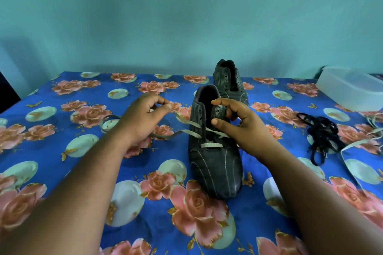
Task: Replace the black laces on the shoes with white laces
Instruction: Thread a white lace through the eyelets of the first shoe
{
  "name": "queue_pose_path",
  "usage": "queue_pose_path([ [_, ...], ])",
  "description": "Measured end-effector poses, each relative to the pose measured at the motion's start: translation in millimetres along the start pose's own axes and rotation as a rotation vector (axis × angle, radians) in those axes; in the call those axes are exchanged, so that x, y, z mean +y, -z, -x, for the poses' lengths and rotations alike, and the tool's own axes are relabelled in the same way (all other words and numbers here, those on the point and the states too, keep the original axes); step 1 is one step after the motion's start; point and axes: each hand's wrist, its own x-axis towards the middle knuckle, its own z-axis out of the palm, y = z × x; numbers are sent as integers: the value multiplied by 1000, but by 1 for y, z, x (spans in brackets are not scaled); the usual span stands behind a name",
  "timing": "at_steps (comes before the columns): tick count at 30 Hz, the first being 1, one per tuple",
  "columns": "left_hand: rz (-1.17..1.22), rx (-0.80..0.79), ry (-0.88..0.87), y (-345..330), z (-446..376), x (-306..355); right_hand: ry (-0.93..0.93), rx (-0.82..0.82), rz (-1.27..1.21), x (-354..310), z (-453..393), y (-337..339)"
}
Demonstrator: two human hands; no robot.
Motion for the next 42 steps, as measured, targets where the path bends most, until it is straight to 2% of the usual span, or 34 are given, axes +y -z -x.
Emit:
queue_pose_path([
  [4,91,-196,-193,-13,5,6,6,8,-1,-1,1,-1],
  [7,-32,-259,-297,-20,6,3,21,11,27,-2,1,-1],
  [17,54,-282,-214,-22,9,14,28,1,37,-2,0,-1],
  [19,143,-293,-155,-19,10,13,23,3,23,-1,1,-1],
  [22,231,-204,5,-7,6,7,9,-12,-20,-2,1,0],
  [28,-195,192,257,15,-16,-24,-3,-28,-53,2,0,1],
  [30,-365,228,216,10,-14,-21,-3,-27,-45,3,0,1],
  [31,-394,222,143,6,-12,-19,-3,-26,-50,2,0,2],
  [33,-306,146,-68,1,-8,-11,-2,-22,-61,2,1,2],
  [36,-155,-111,-262,-15,3,1,-5,-15,-58,0,1,1],
  [38,-130,-227,-282,-24,6,6,-1,-11,-52,1,1,1],
  [42,27,-277,-220,-24,7,9,7,-14,-57,2,0,1],
])
